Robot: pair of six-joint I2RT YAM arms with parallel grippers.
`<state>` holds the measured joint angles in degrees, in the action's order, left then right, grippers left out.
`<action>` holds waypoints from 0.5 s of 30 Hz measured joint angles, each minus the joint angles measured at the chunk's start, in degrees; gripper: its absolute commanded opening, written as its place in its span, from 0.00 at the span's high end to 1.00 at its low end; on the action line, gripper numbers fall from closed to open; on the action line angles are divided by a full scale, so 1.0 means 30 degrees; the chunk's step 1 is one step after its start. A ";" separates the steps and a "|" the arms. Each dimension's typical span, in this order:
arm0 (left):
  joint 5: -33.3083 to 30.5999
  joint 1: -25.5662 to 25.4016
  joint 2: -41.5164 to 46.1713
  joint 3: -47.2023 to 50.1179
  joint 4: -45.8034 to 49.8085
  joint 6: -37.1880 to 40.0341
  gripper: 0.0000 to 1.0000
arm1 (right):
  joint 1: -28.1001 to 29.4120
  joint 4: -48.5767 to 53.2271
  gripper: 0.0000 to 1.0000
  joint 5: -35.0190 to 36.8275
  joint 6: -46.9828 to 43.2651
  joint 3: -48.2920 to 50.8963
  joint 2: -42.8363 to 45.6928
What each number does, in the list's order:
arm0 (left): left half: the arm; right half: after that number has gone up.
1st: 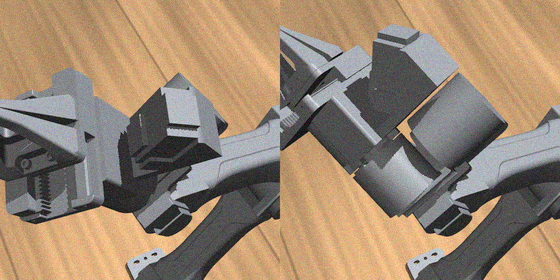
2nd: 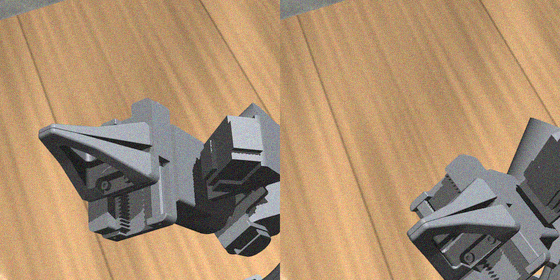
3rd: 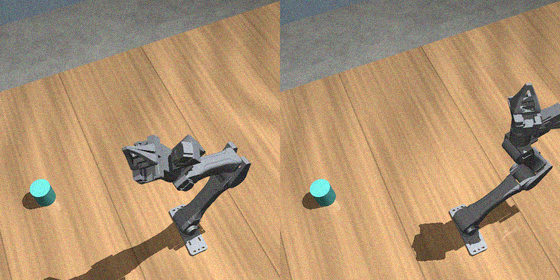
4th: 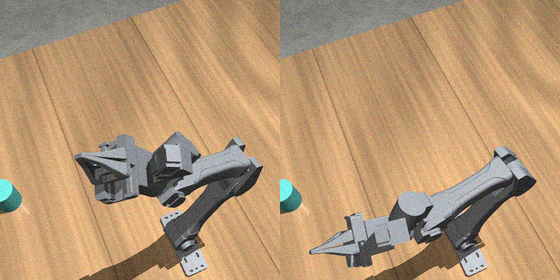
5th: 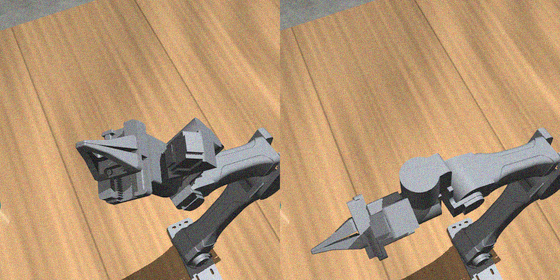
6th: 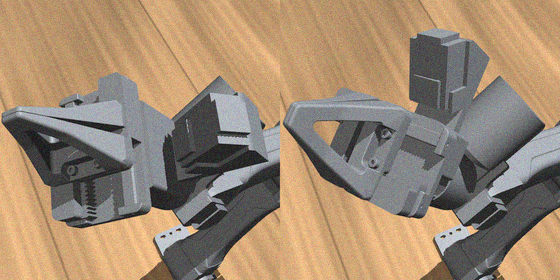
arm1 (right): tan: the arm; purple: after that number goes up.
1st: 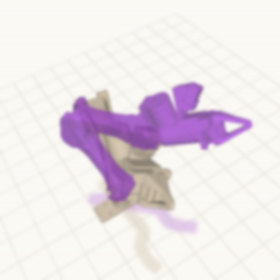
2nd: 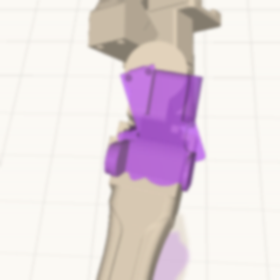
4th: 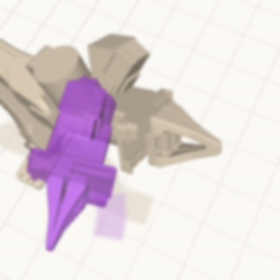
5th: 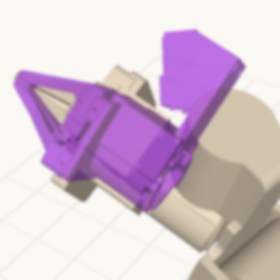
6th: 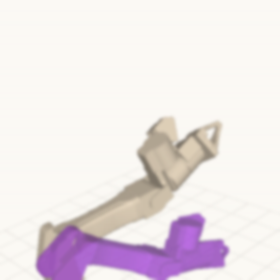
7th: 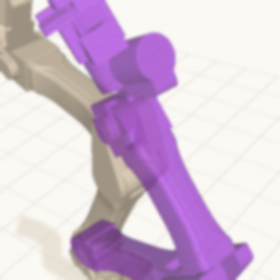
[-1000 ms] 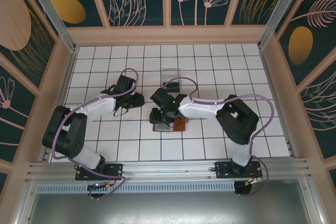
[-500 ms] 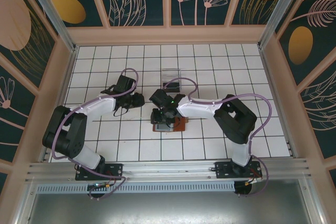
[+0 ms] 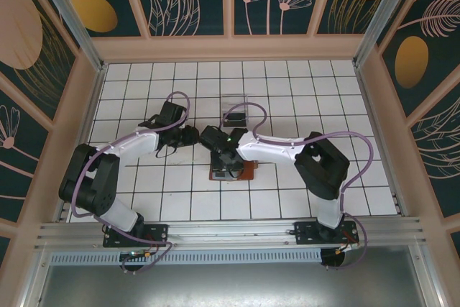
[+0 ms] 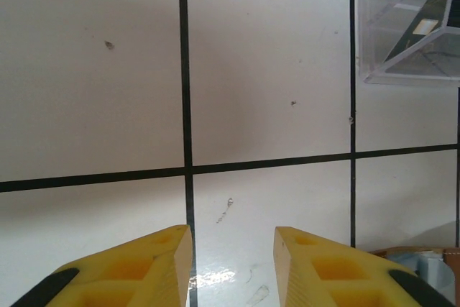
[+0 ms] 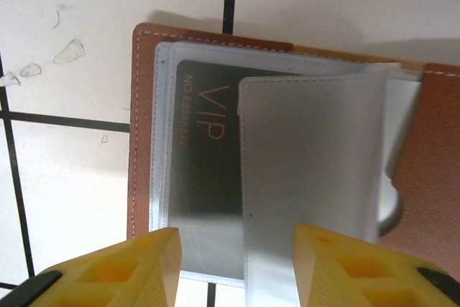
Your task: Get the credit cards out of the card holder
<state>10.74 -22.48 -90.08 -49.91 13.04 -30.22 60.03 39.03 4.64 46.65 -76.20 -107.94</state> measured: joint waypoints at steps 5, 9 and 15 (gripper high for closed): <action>0.0430 0.0000 -0.0328 -0.0517 -0.0153 0.0000 0.63 | 0.0066 0.1384 0.49 0.1326 0.0095 -0.0335 -0.0036; 0.0721 0.0000 -0.0517 -0.0736 -0.0219 0.0000 0.63 | 0.0066 0.2397 0.48 0.2171 0.0168 -0.0335 -0.0153; 0.0962 -0.0007 -0.0532 -0.0765 -0.0211 0.0000 0.63 | 0.0022 0.3016 0.47 0.2958 0.0444 -0.0146 -0.0138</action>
<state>13.63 -22.50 -91.68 -52.21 12.40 -30.22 60.10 48.07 13.52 47.99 -76.64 -108.36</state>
